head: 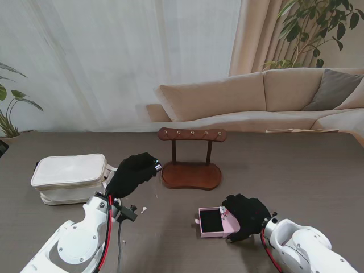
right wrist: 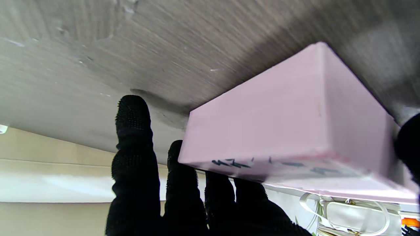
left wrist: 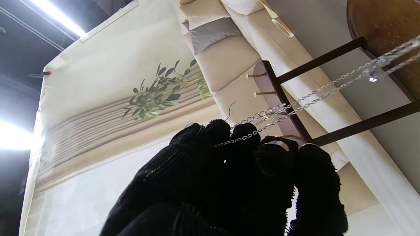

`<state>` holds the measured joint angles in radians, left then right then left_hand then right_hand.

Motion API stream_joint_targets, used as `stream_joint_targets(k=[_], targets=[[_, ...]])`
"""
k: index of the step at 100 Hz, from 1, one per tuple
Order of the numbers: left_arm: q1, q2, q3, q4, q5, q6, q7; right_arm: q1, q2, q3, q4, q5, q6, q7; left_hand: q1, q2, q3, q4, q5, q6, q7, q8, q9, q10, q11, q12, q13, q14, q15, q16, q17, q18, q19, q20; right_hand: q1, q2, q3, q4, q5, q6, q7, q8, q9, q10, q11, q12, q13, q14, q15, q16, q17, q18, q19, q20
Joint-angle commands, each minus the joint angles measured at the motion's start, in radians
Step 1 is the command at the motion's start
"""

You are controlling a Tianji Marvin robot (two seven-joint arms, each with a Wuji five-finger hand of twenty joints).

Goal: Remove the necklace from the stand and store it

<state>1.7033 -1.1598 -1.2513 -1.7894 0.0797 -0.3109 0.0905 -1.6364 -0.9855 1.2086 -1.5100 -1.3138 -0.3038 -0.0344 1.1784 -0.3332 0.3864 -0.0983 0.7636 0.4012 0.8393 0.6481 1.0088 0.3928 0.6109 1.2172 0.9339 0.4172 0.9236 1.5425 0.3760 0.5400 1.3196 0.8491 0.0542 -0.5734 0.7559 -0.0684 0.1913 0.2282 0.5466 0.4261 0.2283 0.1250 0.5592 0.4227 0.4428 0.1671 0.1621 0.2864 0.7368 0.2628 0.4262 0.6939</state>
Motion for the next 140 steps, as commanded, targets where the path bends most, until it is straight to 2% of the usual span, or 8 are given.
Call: stream_joint_targets(k=[1, 29, 61, 73, 75, 79, 83, 140], targets=[[0.003, -0.001, -0.001, -0.004, -0.001, -0.003, -0.02, 0.002, 0.001, -0.012, 0.015, -0.013, 0.005, 0.001, 0.021, -0.02, 0.042, 0.001, 0.024, -0.046, 0.02, 0.012, 0.023, -0.014, 0.006, -0.006, 0.026, -0.025, 0.028, 0.028, 0.004, -0.054, 0.059, -0.008, 0.045, -0.059, 0.034, 0.012, 0.039, -0.016, 0.063, 0.015, 0.027, 0.0, 0.035, 0.029, 0.026, -0.016, 0.038, 0.016, -0.605, 0.003, 0.014, -0.034], [0.004, -0.001, -0.002, -0.006, -0.002, -0.006, -0.021, 0.035, 0.006, -0.072, 0.069, -0.024, 0.032, -0.048, 0.021, -0.019, 0.041, 0.001, 0.025, -0.045, 0.02, 0.012, 0.023, -0.013, 0.006, -0.007, 0.025, -0.026, 0.027, 0.028, 0.004, -0.054, 0.059, -0.008, 0.175, -0.1, 0.037, 0.049, 0.159, -0.151, 0.282, 0.138, 0.198, -0.092, 0.15, 0.143, 0.143, -0.037, 0.195, 0.067, -0.544, -0.005, 0.121, -0.079], [0.008, -0.001, -0.003, -0.011, -0.003, -0.004, -0.019, 0.009, 0.008, -0.078, 0.069, -0.056, 0.039, -0.157, 0.021, -0.019, 0.04, 0.001, 0.025, -0.045, 0.019, 0.012, 0.022, -0.012, 0.006, -0.008, 0.026, -0.023, 0.026, 0.028, 0.004, -0.054, 0.059, -0.009, 0.402, -0.147, -0.088, 0.035, 0.565, -0.363, 0.449, 0.254, 0.609, -0.165, 0.183, 0.228, 0.415, -0.076, 0.323, 0.137, -0.439, -0.007, 0.382, -0.173], [0.009, -0.001, -0.003, -0.012, -0.004, -0.003, -0.019, 0.028, 0.01, -0.112, 0.102, -0.056, 0.05, -0.212, 0.022, -0.018, 0.04, 0.001, 0.025, -0.044, 0.018, 0.012, 0.022, -0.012, 0.006, -0.009, 0.026, -0.023, 0.026, 0.028, 0.004, -0.054, 0.059, -0.009, 0.531, -0.196, -0.169, -0.018, 0.7, -0.471, 0.546, 0.103, 0.763, -0.183, 0.173, 0.239, 0.512, -0.102, 0.367, 0.167, -0.394, -0.019, 0.496, -0.225], [0.009, -0.001, -0.003, -0.012, -0.004, -0.003, -0.019, 0.032, 0.01, -0.118, 0.108, -0.054, 0.05, -0.219, 0.022, -0.018, 0.04, 0.001, 0.026, -0.044, 0.019, 0.013, 0.023, -0.013, 0.006, -0.009, 0.026, -0.023, 0.026, 0.028, 0.004, -0.054, 0.058, -0.009, 0.53, -0.238, -0.103, -0.047, 0.714, -0.489, 0.567, 0.08, 0.782, -0.186, 0.17, 0.24, 0.524, -0.107, 0.373, 0.171, -0.39, -0.021, 0.512, -0.236], [0.009, -0.001, -0.003, -0.012, -0.005, -0.002, -0.02, 0.04, 0.011, -0.129, 0.12, -0.051, 0.05, -0.232, 0.021, -0.018, 0.04, 0.001, 0.025, -0.044, 0.018, 0.013, 0.022, -0.013, 0.006, -0.009, 0.026, -0.023, 0.026, 0.028, 0.004, -0.054, 0.059, -0.009, 0.41, -0.476, 0.36, -0.254, 0.749, -0.524, 0.62, 0.037, 0.822, -0.191, 0.17, 0.244, 0.551, -0.114, 0.39, 0.179, -0.378, -0.026, 0.542, -0.251], [0.009, -0.001, -0.003, -0.012, -0.005, -0.002, -0.02, 0.047, 0.011, -0.141, 0.131, -0.047, 0.053, -0.246, 0.022, -0.018, 0.04, 0.001, 0.026, -0.044, 0.019, 0.013, 0.022, -0.012, 0.006, -0.009, 0.026, -0.023, 0.026, 0.028, 0.004, -0.054, 0.059, -0.009, 0.373, -0.522, 0.499, -0.323, 0.766, -0.513, 0.633, 0.029, 0.852, -0.194, 0.175, 0.25, 0.577, -0.12, 0.407, 0.186, -0.361, -0.03, 0.565, -0.254], [0.006, -0.001, 0.0, -0.013, -0.011, 0.003, -0.021, 0.036, -0.012, -0.088, 0.078, 0.025, -0.015, -0.259, 0.023, -0.018, 0.039, 0.002, 0.026, -0.044, 0.018, 0.014, 0.023, -0.013, 0.007, -0.009, 0.026, -0.023, 0.025, 0.028, 0.005, -0.055, 0.059, -0.01, 0.388, -0.484, 0.604, -0.305, 0.759, -0.4, 0.721, 0.124, 0.922, -0.17, 0.224, 0.366, 0.704, -0.082, 0.519, 0.24, -0.204, -0.084, 0.702, -0.271]])
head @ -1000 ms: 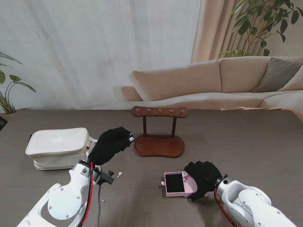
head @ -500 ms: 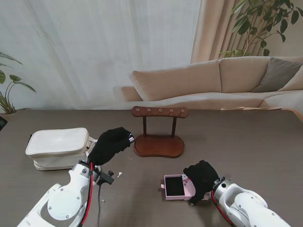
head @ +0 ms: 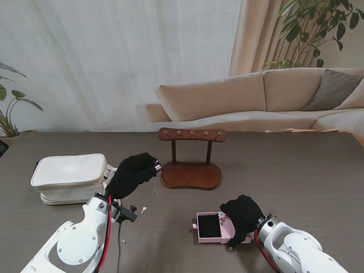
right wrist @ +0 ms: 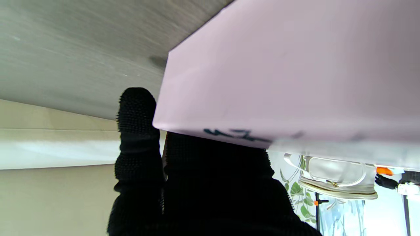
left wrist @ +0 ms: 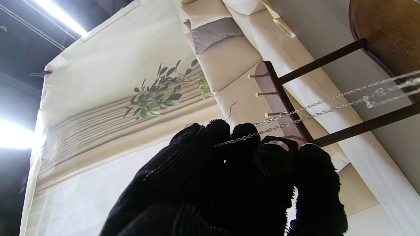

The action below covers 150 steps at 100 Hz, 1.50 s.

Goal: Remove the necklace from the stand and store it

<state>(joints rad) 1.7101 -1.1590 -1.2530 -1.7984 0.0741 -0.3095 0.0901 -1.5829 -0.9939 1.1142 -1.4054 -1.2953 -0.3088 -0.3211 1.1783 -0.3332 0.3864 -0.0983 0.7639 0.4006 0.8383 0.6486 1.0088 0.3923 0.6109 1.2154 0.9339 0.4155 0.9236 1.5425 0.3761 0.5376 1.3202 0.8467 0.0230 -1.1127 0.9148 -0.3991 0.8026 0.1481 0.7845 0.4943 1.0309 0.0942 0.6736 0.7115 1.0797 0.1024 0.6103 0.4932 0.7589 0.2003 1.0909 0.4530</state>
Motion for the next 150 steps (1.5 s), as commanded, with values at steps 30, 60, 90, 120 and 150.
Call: stream_joint_targets(k=[30, 60, 90, 120, 150], targets=[[-0.036, -0.001, 0.03, 0.014, -0.025, -0.004, -0.037, -0.02, -0.025, 0.068, -0.131, 0.077, -0.037, 0.131, 0.023, -0.018, 0.039, 0.002, 0.026, -0.042, 0.018, 0.014, 0.023, -0.012, 0.006, -0.008, 0.026, -0.021, 0.025, 0.028, 0.004, -0.051, 0.059, -0.008, 0.421, 0.044, 0.451, 0.03, 0.153, -0.314, 0.482, 0.062, 0.124, -0.133, 0.107, 0.082, 0.071, -0.01, 0.073, 0.035, -0.225, -0.016, 0.039, -0.033], [-0.121, 0.0, 0.09, 0.027, -0.066, -0.012, -0.075, 0.038, -0.032, 0.025, -0.168, 0.124, -0.023, 0.21, 0.022, -0.018, 0.038, 0.002, 0.025, -0.043, 0.017, 0.014, 0.023, -0.012, 0.006, -0.009, 0.027, -0.022, 0.025, 0.028, 0.006, -0.051, 0.06, -0.008, 0.418, 0.044, 0.445, 0.03, 0.155, -0.316, 0.478, 0.063, 0.129, -0.135, 0.1, 0.082, 0.074, -0.011, 0.071, 0.036, -0.223, -0.011, 0.039, -0.034], [-0.216, 0.006, 0.164, 0.046, -0.086, 0.013, -0.137, 0.107, -0.045, -0.055, -0.153, 0.194, 0.026, 0.23, 0.019, -0.016, 0.036, 0.001, 0.023, -0.049, 0.019, 0.016, 0.023, -0.018, 0.007, -0.01, 0.026, -0.029, 0.024, 0.028, 0.009, -0.056, 0.06, -0.009, 0.418, 0.045, 0.444, 0.031, 0.157, -0.313, 0.475, 0.062, 0.13, -0.133, 0.097, 0.083, 0.078, -0.009, 0.068, 0.036, -0.221, -0.005, 0.04, -0.034], [-0.249, 0.005, 0.219, 0.087, -0.106, 0.027, -0.163, 0.143, -0.053, -0.078, -0.141, 0.246, 0.041, 0.244, 0.02, -0.016, 0.037, 0.001, 0.022, -0.048, 0.02, 0.014, 0.022, -0.018, 0.007, -0.011, 0.025, -0.029, 0.025, 0.028, 0.005, -0.057, 0.057, -0.012, 0.419, 0.049, 0.442, 0.032, 0.156, -0.312, 0.474, 0.063, 0.129, -0.129, 0.095, 0.084, 0.075, -0.005, 0.065, 0.037, -0.224, -0.001, 0.039, -0.034], [-0.23, 0.006, 0.224, 0.103, -0.108, 0.037, -0.167, 0.15, -0.057, -0.07, -0.147, 0.274, 0.042, 0.261, 0.02, -0.016, 0.037, 0.001, 0.023, -0.046, 0.021, 0.013, 0.022, -0.017, 0.007, -0.011, 0.025, -0.026, 0.021, 0.028, 0.003, -0.056, 0.056, -0.014, 0.418, 0.052, 0.441, 0.033, 0.155, -0.311, 0.473, 0.064, 0.128, -0.129, 0.095, 0.085, 0.074, -0.005, 0.065, 0.039, -0.225, 0.004, 0.039, -0.033]])
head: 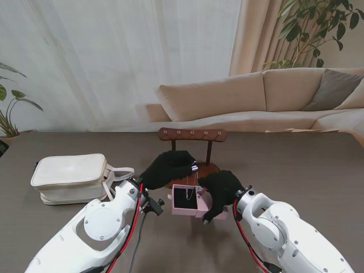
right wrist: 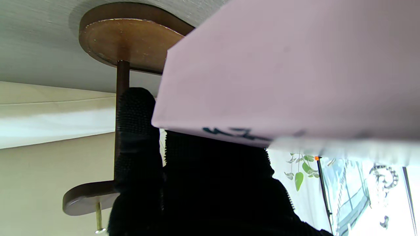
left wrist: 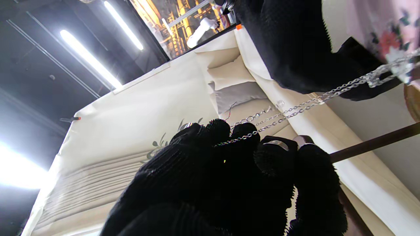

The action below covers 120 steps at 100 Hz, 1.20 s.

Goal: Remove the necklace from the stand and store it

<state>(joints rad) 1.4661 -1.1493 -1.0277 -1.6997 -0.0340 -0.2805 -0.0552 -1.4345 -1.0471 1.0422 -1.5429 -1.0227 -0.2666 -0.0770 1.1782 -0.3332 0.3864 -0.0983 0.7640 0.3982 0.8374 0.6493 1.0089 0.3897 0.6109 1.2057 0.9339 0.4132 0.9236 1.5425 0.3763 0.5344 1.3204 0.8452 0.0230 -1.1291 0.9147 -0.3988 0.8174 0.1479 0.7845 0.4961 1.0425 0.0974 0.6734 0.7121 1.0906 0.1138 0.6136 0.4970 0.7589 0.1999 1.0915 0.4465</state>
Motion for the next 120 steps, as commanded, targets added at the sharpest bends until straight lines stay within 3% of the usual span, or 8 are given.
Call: stream_joint_targets(k=[1, 45, 59, 71, 83, 89, 110, 120], targets=[[0.015, -0.004, -0.002, 0.004, -0.001, 0.008, -0.022, 0.002, -0.004, 0.002, -0.01, 0.002, 0.0, 0.017, 0.02, -0.017, 0.037, 0.001, 0.023, -0.044, 0.022, 0.012, 0.022, -0.014, 0.008, -0.002, 0.025, -0.023, 0.021, 0.028, 0.003, -0.053, 0.056, -0.013, 0.418, 0.068, 0.441, 0.033, 0.14, -0.311, 0.473, 0.062, 0.116, -0.133, 0.095, 0.084, 0.064, -0.017, 0.062, 0.035, -0.225, 0.004, 0.038, -0.027], [0.036, -0.003, -0.009, 0.035, 0.022, 0.044, -0.021, 0.009, -0.006, 0.009, -0.026, 0.02, 0.0, 0.036, 0.023, -0.016, 0.036, 0.002, 0.023, -0.043, 0.019, 0.009, 0.017, -0.01, 0.004, -0.003, 0.018, -0.012, 0.001, 0.024, -0.021, -0.053, 0.04, -0.02, 0.419, 0.068, 0.44, 0.034, 0.14, -0.311, 0.473, 0.062, 0.116, -0.131, 0.095, 0.085, 0.063, -0.016, 0.061, 0.036, -0.226, 0.004, 0.037, -0.026], [0.03, -0.002, -0.004, 0.044, 0.032, 0.052, -0.026, 0.011, -0.005, 0.009, -0.028, 0.017, -0.003, 0.04, 0.03, -0.016, 0.031, 0.006, 0.024, -0.049, -0.002, -0.003, 0.008, -0.009, -0.041, -0.023, 0.01, 0.029, -0.103, -0.017, -0.051, -0.055, 0.009, -0.044, 0.418, 0.069, 0.44, 0.034, 0.14, -0.311, 0.473, 0.062, 0.116, -0.132, 0.095, 0.085, 0.063, -0.016, 0.061, 0.036, -0.226, 0.004, 0.037, -0.025], [0.031, 0.002, -0.007, 0.043, 0.046, 0.056, -0.033, 0.012, -0.004, 0.01, -0.028, 0.014, -0.006, 0.042, 0.029, -0.024, 0.037, 0.009, 0.034, -0.066, -0.034, -0.021, -0.003, -0.016, -0.13, -0.072, 0.005, 0.082, -0.289, -0.115, -0.089, -0.057, -0.059, -0.089, 0.418, 0.069, 0.44, 0.034, 0.14, -0.311, 0.473, 0.062, 0.116, -0.132, 0.095, 0.085, 0.062, -0.017, 0.061, 0.036, -0.226, 0.004, 0.037, -0.025], [0.035, 0.009, -0.016, 0.037, 0.068, 0.062, -0.049, 0.015, -0.004, 0.009, -0.027, 0.012, -0.007, 0.044, -0.003, -0.049, 0.053, 0.009, 0.041, -0.074, -0.064, -0.041, -0.012, -0.018, -0.174, -0.107, 0.013, 0.101, -0.378, -0.174, -0.099, -0.058, -0.078, -0.102, 0.417, 0.069, 0.44, 0.034, 0.14, -0.31, 0.473, 0.062, 0.116, -0.133, 0.094, 0.085, 0.062, -0.016, 0.06, 0.036, -0.226, 0.005, 0.037, -0.025], [0.037, 0.015, -0.021, 0.033, 0.082, 0.065, -0.062, 0.016, -0.003, 0.008, -0.026, 0.011, -0.007, 0.046, -0.047, -0.074, 0.092, -0.003, 0.042, -0.078, -0.087, -0.039, -0.022, -0.018, -0.176, -0.122, 0.015, 0.102, -0.391, -0.186, -0.1, -0.059, -0.08, -0.103, 0.418, 0.071, 0.44, 0.035, 0.14, -0.31, 0.473, 0.062, 0.115, -0.133, 0.094, 0.085, 0.062, -0.018, 0.06, 0.036, -0.226, 0.005, 0.036, -0.025], [0.039, 0.034, -0.037, 0.011, 0.15, 0.077, -0.106, 0.02, -0.003, 0.008, -0.025, 0.008, -0.007, 0.049, -0.09, -0.096, 0.102, -0.001, 0.055, -0.089, -0.091, -0.04, -0.026, -0.027, -0.179, -0.136, 0.016, 0.085, -0.383, -0.184, -0.091, -0.075, -0.07, -0.099, 0.417, 0.071, 0.439, 0.035, 0.14, -0.31, 0.472, 0.062, 0.115, -0.132, 0.094, 0.085, 0.063, -0.017, 0.06, 0.036, -0.227, 0.003, 0.036, -0.025], [0.038, 0.042, -0.042, 0.001, 0.192, 0.079, -0.117, 0.023, -0.002, 0.008, -0.024, 0.005, -0.007, 0.049, -0.144, -0.116, 0.124, -0.007, 0.056, -0.094, -0.096, -0.042, -0.036, -0.029, -0.163, -0.197, 0.008, 0.065, -0.342, -0.158, -0.084, -0.08, -0.059, -0.093, 0.418, 0.071, 0.439, 0.036, 0.14, -0.31, 0.472, 0.063, 0.115, -0.133, 0.093, 0.085, 0.063, -0.016, 0.06, 0.036, -0.226, 0.003, 0.035, -0.025]])
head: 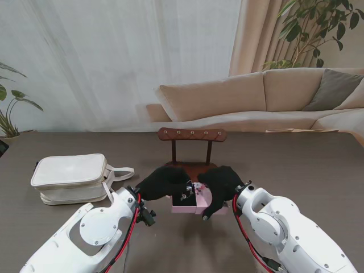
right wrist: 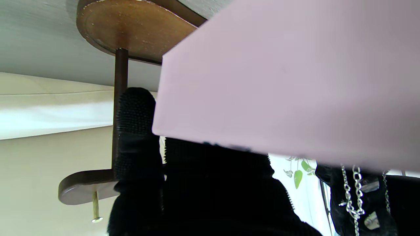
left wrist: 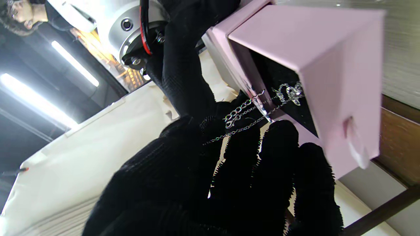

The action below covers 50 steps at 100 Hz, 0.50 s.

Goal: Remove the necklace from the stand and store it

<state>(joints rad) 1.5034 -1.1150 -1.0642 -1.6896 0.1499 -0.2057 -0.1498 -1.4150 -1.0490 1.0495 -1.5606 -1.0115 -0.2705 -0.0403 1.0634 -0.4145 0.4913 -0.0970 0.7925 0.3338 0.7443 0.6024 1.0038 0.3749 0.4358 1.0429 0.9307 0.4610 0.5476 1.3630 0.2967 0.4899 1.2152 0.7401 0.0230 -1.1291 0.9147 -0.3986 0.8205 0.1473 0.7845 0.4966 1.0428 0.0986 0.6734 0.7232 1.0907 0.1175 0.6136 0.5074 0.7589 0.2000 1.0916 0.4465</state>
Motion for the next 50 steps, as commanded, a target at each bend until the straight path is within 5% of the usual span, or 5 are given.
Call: stream_joint_targets(k=[1, 9, 50], targets=[[0.001, 0.008, -0.006, -0.01, 0.012, 0.004, -0.024, 0.003, -0.001, 0.001, -0.007, -0.006, -0.004, 0.012, -0.038, -0.037, 0.024, -0.01, 0.028, -0.03, -0.003, 0.004, -0.032, -0.015, 0.017, -0.052, 0.008, 0.012, 0.043, 0.027, -0.003, -0.038, 0.048, 0.012, 0.419, 0.07, 0.439, 0.035, 0.136, -0.31, 0.472, 0.062, 0.114, -0.133, 0.093, 0.074, 0.063, -0.019, 0.06, 0.026, -0.226, 0.003, 0.035, -0.025], [0.002, 0.012, -0.011, -0.017, 0.038, 0.002, -0.028, 0.006, 0.0, 0.001, -0.007, -0.01, -0.004, 0.012, -0.077, -0.05, 0.034, -0.016, 0.029, -0.034, -0.008, 0.001, -0.041, -0.02, 0.035, -0.155, 0.005, 0.002, 0.057, 0.035, 0.0, -0.039, 0.052, 0.011, 0.419, 0.07, 0.439, 0.035, 0.136, -0.31, 0.472, 0.062, 0.115, -0.134, 0.093, 0.074, 0.062, -0.022, 0.059, 0.026, -0.227, 0.003, 0.035, -0.025], [0.009, 0.027, -0.029, -0.049, 0.134, -0.006, -0.044, 0.01, 0.001, -0.004, -0.003, -0.021, -0.011, 0.006, -0.219, -0.067, 0.105, -0.036, 0.061, -0.049, -0.066, 0.012, -0.057, -0.029, 0.058, -0.176, -0.021, -0.041, 0.124, 0.08, 0.01, -0.057, 0.069, 0.01, 0.417, 0.07, 0.438, 0.035, 0.136, -0.31, 0.471, 0.063, 0.116, -0.135, 0.093, 0.074, 0.065, -0.024, 0.06, 0.026, -0.226, 0.004, 0.035, -0.024]])
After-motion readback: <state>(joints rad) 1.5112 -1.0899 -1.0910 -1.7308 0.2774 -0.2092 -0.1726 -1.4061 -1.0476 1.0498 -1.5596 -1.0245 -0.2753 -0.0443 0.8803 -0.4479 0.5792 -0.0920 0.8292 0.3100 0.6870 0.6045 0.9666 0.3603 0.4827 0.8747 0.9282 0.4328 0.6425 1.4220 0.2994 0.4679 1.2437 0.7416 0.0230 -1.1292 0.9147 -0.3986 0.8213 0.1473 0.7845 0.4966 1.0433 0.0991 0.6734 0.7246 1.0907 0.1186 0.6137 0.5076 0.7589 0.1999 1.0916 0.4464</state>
